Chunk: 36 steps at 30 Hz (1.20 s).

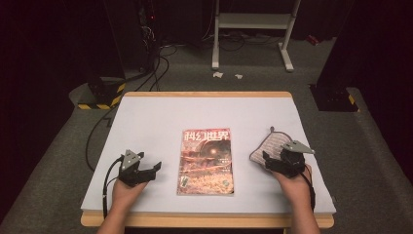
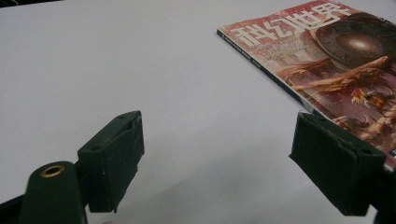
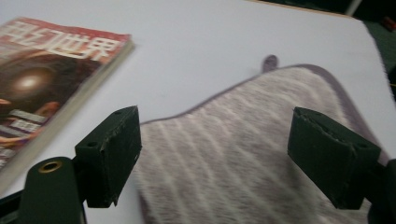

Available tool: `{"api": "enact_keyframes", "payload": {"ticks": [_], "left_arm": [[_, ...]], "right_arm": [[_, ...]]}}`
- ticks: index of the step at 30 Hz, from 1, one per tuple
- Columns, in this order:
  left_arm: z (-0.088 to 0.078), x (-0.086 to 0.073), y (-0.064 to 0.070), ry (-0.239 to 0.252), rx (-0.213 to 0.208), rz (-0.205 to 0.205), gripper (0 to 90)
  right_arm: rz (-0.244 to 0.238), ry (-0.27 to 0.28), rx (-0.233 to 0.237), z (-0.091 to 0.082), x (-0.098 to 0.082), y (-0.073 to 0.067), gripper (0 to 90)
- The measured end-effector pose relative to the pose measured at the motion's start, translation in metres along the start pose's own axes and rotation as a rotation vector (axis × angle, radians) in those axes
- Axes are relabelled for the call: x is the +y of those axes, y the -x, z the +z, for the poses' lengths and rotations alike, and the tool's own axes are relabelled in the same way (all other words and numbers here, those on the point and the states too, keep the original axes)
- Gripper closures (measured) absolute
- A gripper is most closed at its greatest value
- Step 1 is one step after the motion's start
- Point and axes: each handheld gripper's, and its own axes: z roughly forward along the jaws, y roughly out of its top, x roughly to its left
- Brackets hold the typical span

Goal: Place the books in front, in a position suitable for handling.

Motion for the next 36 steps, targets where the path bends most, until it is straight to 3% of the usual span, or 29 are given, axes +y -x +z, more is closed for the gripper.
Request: {"api": "enact_keyframes", "payload": {"ticks": [8, 14, 19, 23, 26, 29, 31, 36], "left_arm": [[0.0, 0.0, 0.0, 0.004, -0.006, 0.006, 17.2], [-0.001, 0.0, 0.0, 0.003, 0.004, 0.003, 16.5], [-0.001, 0.0, 0.0, 0.003, 0.003, 0.003, 16.4], [-0.001, 0.0, 0.0, 0.005, 0.001, -0.003, 16.4], [-0.001, 0.0, 0.0, 0.004, 0.002, -0.002, 16.3], [-0.001, 0.0, 0.0, 0.005, 0.001, -0.002, 16.3], [-0.001, 0.0, 0.0, 0.005, 0.001, -0.001, 16.3], [-0.001, 0.0, 0.0, 0.003, -0.001, -0.002, 16.4]], "right_arm": [[0.056, -0.088, -0.091, 0.013, -0.013, 0.028, 15.1], [0.14, -0.162, -0.073, 0.027, -0.024, 0.036, 13.1], [0.17, -0.195, -0.051, 0.028, -0.023, 0.034, 13.4], [0.132, -0.206, -0.035, 0.028, -0.022, 0.023, 13.7], [0.116, -0.219, -0.061, 0.03, -0.021, 0.018, 13.8], [0.14, -0.234, -0.093, 0.033, -0.023, 0.021, 14.2], [0.16, -0.233, -0.1, 0.034, -0.023, 0.023, 14.1], [0.149, -0.234, -0.111, 0.034, -0.023, 0.021, 14.2]]}}
